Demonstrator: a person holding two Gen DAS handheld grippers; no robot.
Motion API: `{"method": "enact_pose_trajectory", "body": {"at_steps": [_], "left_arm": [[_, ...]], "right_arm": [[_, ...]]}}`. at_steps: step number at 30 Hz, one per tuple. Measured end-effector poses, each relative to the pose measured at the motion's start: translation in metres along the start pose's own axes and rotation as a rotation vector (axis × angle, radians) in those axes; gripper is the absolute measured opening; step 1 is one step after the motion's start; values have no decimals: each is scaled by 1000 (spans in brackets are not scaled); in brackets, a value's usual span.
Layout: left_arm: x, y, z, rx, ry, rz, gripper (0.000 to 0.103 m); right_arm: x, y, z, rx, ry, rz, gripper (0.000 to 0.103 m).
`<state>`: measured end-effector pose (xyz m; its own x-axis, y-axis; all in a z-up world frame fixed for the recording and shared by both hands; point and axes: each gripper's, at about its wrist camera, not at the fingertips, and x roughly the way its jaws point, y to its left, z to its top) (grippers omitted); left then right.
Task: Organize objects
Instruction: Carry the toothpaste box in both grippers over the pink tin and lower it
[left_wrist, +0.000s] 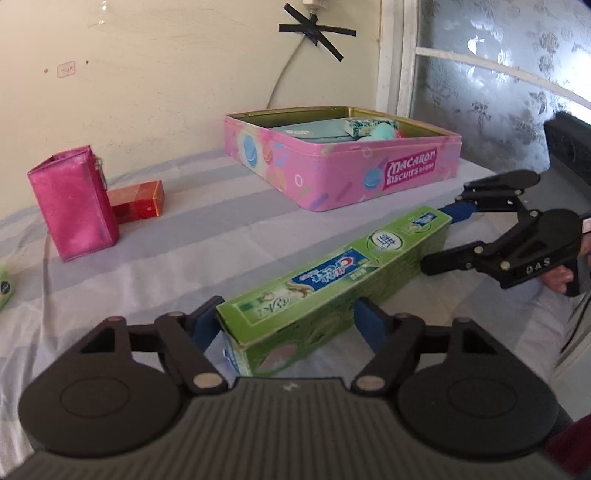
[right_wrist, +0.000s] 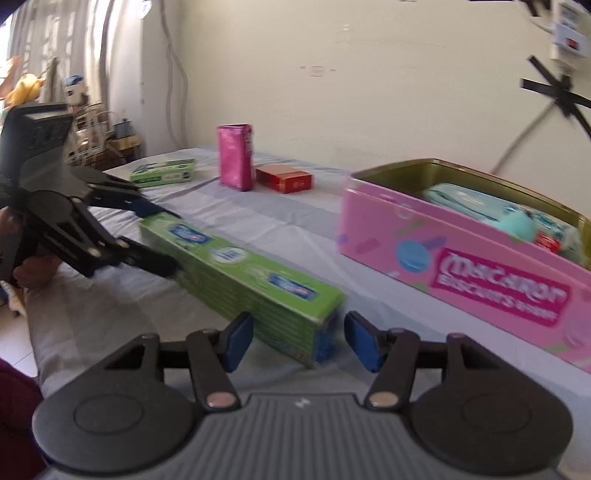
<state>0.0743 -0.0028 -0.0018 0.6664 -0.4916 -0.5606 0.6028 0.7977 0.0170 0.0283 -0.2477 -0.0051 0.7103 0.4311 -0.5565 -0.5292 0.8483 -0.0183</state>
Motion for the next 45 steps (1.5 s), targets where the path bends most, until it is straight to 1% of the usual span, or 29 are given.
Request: {"method": "enact_pose_trajectory", "body": {"at_steps": [1, 3, 6, 9, 15, 18, 20, 22, 27, 30, 32, 35, 38, 41, 45], "left_arm": [[2, -3, 1, 16, 1, 13, 79], [5, -4, 4, 14, 7, 10, 79], [11, -8, 13, 2, 17, -37, 79], [25, -29, 21, 51, 13, -63, 79], [58, -74, 42, 115, 11, -143, 79], [67, -90, 51, 142, 9, -168, 79], [67, -94, 59, 145, 2, -174, 79], [62, -96, 72, 144, -27, -173, 79], [53, -91, 117, 130, -125, -143, 79], [58, -87, 144, 129, -162, -107, 79], [65, -84, 158, 139, -182, -77, 79], [87, -74, 180, 113, -177, -50, 79], [113, -61, 198, 56, -147, -33, 79], [139, -51, 209, 17, -118, -10, 79], [169, -43, 218, -8, -76, 14, 79]], "right_arm": [[1, 1, 0, -3, -1, -17, 57], [-3, -1, -1, 8, -3, -30, 53], [-13, -6, -7, 34, 3, -62, 52], [-28, -12, -17, 50, 6, -125, 52], [-63, -43, -43, 166, 4, -230, 51], [-77, -49, -53, 189, -2, -279, 50], [-85, -52, -53, 196, -25, -305, 50], [-95, -55, -46, 200, -70, -333, 49], [-112, -72, -12, 201, -204, -385, 49], [-105, -88, 13, 172, -240, -426, 48], [-96, -100, 31, 158, -246, -445, 48], [-77, -126, 55, 155, -225, -460, 47], [-54, -156, 78, 167, -172, -473, 47], [-27, -185, 93, 186, -110, -477, 47], [2, -215, 103, 223, -30, -463, 47]]}}
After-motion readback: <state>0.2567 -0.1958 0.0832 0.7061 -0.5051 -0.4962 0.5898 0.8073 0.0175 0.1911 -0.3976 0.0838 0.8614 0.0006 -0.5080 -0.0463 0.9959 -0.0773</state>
